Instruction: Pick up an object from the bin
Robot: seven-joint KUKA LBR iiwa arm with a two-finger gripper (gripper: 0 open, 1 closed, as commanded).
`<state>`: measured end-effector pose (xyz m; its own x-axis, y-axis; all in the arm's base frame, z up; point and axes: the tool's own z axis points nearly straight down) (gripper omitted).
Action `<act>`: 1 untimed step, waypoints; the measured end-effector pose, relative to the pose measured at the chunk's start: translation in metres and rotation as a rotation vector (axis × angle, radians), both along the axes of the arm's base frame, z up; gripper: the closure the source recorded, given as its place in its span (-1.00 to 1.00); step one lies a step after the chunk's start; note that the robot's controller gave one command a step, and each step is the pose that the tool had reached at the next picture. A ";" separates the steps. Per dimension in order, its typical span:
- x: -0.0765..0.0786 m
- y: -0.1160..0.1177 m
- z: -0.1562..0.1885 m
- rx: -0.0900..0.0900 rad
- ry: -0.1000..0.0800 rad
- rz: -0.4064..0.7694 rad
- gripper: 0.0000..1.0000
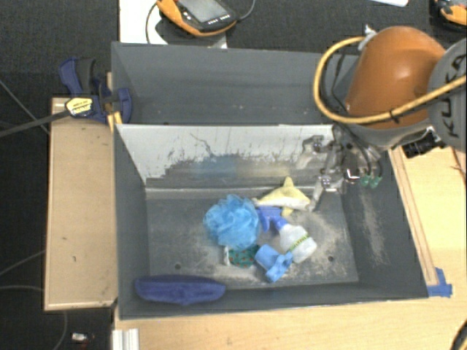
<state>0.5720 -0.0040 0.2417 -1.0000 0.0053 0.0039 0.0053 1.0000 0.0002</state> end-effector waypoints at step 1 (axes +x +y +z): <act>0.001 0.000 0.005 0.000 -0.008 0.000 -1.00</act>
Offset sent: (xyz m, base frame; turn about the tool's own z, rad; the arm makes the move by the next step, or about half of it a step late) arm 0.0000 0.0000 0.0000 0.0000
